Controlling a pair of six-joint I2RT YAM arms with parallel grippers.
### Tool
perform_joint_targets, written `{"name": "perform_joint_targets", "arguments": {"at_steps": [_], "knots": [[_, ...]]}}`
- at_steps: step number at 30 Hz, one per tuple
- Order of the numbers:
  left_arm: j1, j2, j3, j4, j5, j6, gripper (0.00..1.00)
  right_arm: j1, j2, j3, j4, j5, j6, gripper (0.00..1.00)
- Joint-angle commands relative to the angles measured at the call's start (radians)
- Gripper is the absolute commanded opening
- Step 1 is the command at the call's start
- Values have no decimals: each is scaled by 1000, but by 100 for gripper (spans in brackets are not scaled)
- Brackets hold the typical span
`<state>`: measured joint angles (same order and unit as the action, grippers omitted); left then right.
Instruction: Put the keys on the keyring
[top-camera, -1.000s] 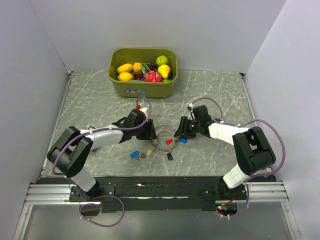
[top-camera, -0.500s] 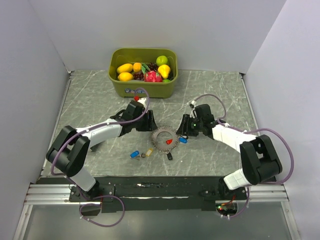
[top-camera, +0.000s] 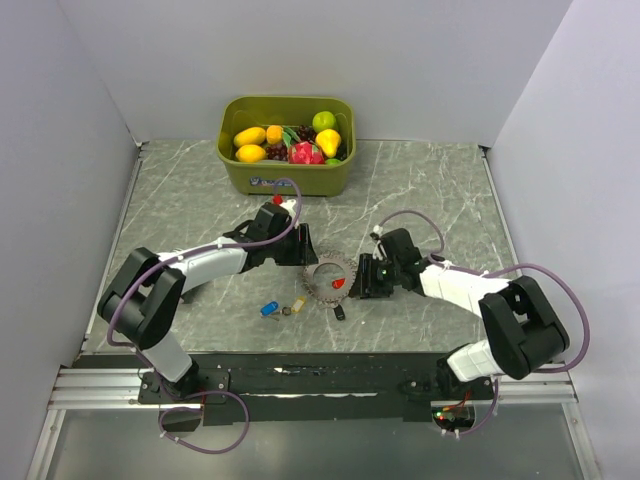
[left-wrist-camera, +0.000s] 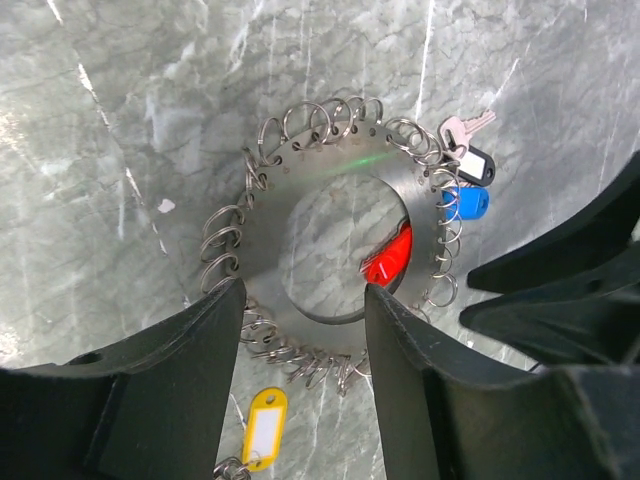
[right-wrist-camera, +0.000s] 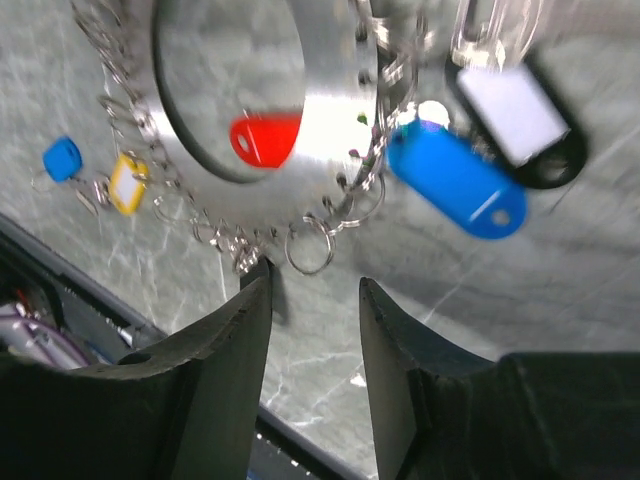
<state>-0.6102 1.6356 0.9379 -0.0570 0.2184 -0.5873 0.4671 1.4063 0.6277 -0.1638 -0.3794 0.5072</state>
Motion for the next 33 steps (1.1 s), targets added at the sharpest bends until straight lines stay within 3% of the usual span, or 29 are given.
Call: {"name": "perform_joint_targets", "arguments": {"at_steps": [1,17,33], "knots": [[-2,15,29,37,39,1,57,10,14,-31,78,-39,54,47],[-2,12,7,34,39,7,57,5,89,-16,210,-62,128,35],[-8,9,-11,49,67,20,56,7,-41,-63,286,-108,102,36]]}}
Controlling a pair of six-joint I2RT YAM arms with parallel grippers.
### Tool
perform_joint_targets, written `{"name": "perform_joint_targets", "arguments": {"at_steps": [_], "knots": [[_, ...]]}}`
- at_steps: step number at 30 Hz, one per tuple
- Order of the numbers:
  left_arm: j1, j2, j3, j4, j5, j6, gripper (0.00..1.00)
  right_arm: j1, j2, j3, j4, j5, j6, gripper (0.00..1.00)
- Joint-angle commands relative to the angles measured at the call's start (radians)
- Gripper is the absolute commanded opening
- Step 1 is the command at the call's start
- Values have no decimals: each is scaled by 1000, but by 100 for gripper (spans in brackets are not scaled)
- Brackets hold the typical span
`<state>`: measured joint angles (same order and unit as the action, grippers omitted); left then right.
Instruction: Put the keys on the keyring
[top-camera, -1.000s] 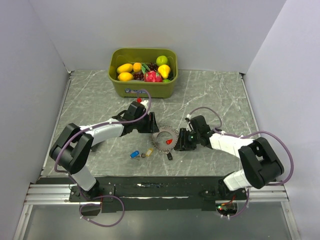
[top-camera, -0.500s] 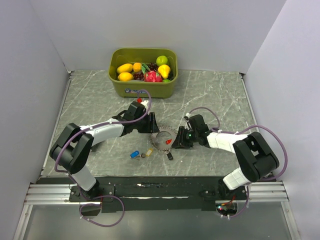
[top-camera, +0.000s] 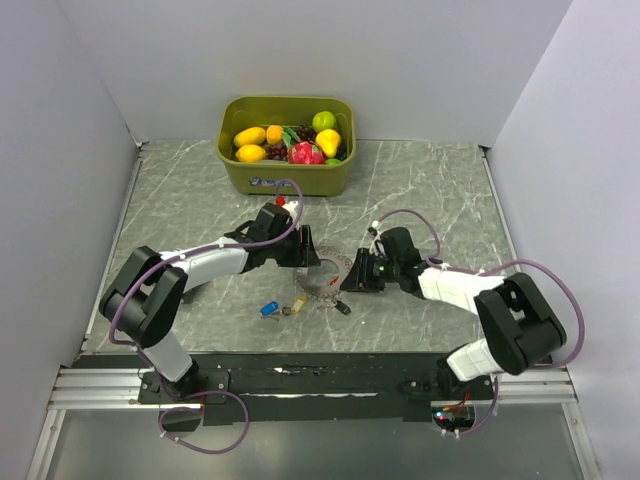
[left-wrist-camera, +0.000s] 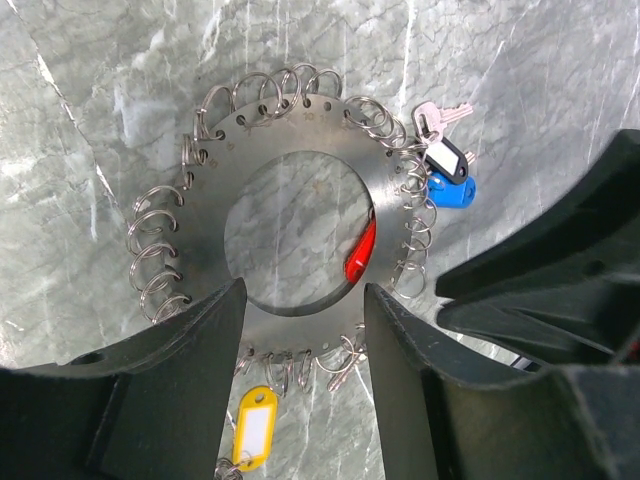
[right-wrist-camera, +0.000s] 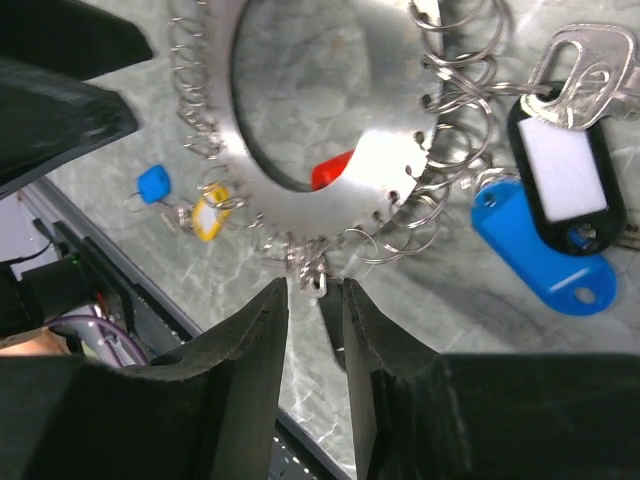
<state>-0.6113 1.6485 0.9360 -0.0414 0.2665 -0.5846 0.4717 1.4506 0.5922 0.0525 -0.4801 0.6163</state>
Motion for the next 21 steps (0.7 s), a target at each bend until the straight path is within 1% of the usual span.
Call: {"name": "perform_joint_targets", "arguments": {"at_steps": [1,3,5,8,17,19,21], "knots": [[-7,-4,-12,34,23,17,56,4,-111,-37,75,4,-7,37],[-8,-3,-16,63,33,20,56,2,-128,-29,54,15,-19,37],[-13,-1,-14,67,54,23,56,4,-125,-5,8,28,-49,37],[-28,-4,-19,75,62,40,56,2,-127,3,-14,32,-69,37],[-79,-53,-75,100,57,106,54,10,-130,17,-45,18,-101,37],[-90,-68,-94,98,37,115,54,18,-133,21,-48,15,-107,37],[-91,-82,-104,97,25,111,54,33,-131,32,-58,41,-121,37]]}}
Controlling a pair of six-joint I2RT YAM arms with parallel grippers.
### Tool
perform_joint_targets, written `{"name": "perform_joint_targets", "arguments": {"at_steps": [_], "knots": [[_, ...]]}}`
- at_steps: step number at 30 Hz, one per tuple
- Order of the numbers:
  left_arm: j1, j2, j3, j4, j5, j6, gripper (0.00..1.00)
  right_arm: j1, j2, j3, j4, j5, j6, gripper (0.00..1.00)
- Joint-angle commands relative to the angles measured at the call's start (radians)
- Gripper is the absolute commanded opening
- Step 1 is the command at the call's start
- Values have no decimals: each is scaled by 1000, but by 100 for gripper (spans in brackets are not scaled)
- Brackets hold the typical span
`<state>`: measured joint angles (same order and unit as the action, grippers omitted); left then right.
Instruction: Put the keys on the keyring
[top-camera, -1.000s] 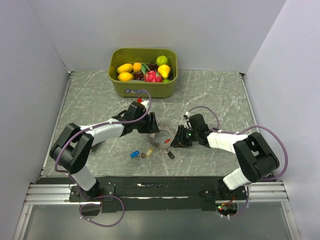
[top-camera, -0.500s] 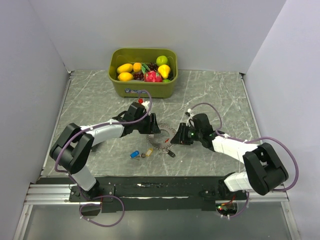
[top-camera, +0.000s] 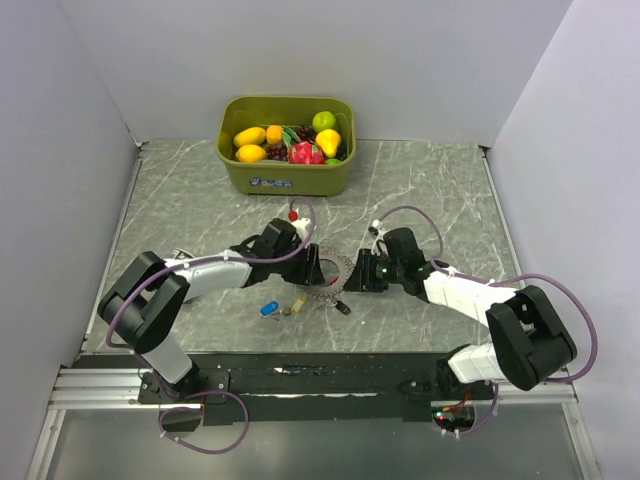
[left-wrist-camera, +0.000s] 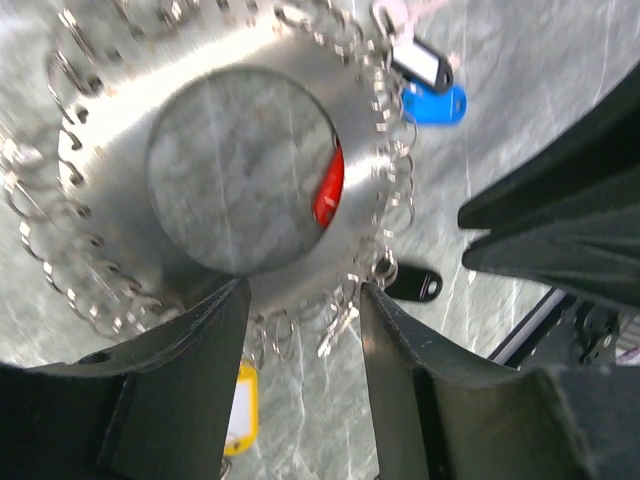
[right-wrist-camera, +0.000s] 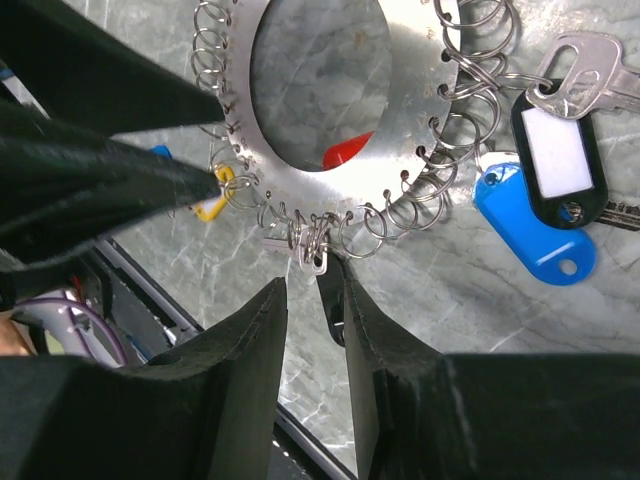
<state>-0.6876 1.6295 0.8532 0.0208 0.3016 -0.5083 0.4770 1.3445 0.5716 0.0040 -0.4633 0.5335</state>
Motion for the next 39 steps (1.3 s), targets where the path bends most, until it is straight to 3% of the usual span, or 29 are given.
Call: {"name": "perform_joint_targets", "arguments": {"at_steps": [1,10,18,26,39], "knots": [[-15,-66,-25,34,-13,34,55,44,-24,71,-53,47,-41,37],[-15,-114,-51,10,13,13,55,98,-1,145,-93,101,-89,37],[-15,-152,-124,41,35,-96,53,107,38,178,-90,80,-110,37],[-13,-158,-148,36,16,-128,53,176,76,231,-130,150,-138,41],[-13,-120,-184,133,59,-176,46,178,85,244,-133,187,-122,43]]}}
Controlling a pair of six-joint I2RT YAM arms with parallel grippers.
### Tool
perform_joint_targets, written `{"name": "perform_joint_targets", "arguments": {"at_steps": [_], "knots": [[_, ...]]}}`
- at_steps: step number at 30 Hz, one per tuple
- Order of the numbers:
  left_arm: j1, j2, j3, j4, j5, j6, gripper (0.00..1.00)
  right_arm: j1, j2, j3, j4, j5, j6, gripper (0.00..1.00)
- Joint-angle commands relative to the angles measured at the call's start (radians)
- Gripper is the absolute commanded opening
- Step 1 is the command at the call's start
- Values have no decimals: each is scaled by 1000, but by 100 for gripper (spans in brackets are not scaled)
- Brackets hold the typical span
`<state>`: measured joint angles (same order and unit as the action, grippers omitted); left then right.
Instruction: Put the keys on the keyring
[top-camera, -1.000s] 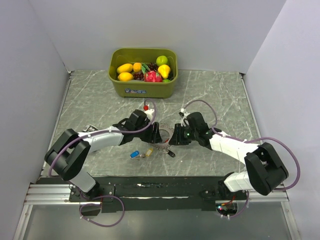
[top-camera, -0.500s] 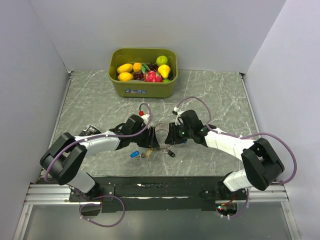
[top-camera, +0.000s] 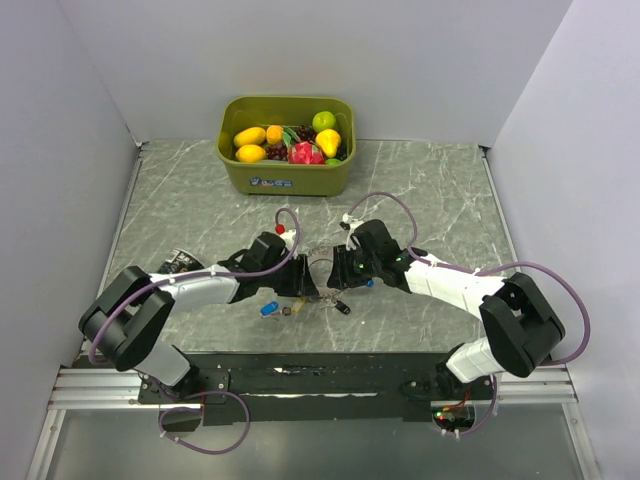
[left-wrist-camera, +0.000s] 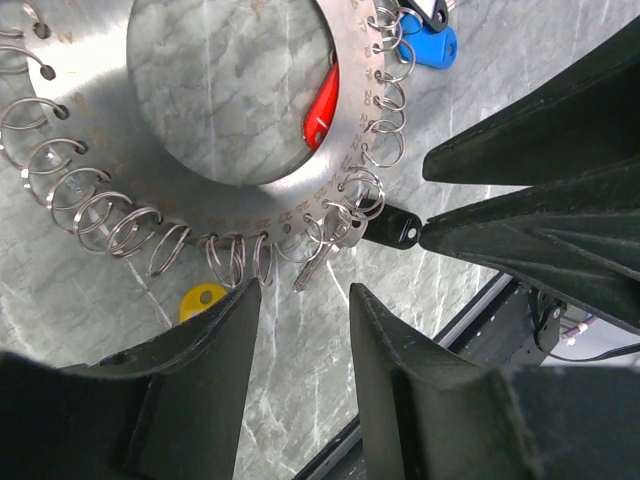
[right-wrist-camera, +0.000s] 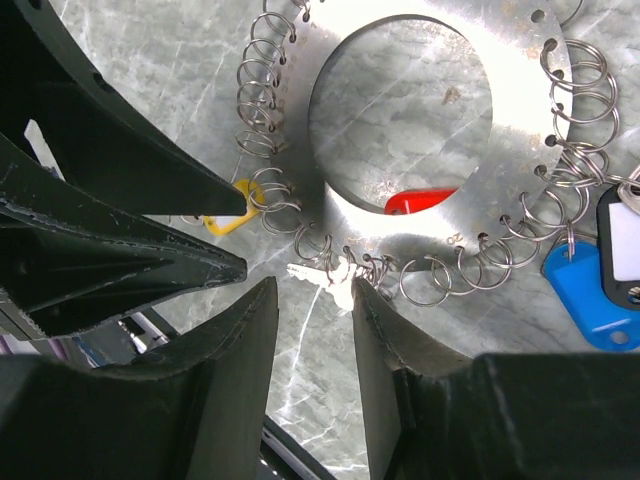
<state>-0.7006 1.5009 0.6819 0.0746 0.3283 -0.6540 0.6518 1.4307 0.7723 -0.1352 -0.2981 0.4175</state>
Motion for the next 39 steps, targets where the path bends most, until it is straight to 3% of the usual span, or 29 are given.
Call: {"name": "perform_joint_targets", "arguments": {"at_steps": [1,17,26,32,36,39], "knots": [[1,13,-13,80,29,-30,46,2,-1,45,5,25,-8,44],[-4,65,-2,56,-43,11,44,2,-15,30,5,40,-16,44],[-5,104,-4,109,-26,10,35,3,-26,19,11,42,-11,44],[-8,114,13,105,-37,22,18,3,-35,19,0,51,-13,44],[-10,125,31,79,-52,39,1,2,-47,19,-4,59,-14,44],[-14,110,41,54,-64,60,1,2,-62,19,-14,65,-17,44]]}}
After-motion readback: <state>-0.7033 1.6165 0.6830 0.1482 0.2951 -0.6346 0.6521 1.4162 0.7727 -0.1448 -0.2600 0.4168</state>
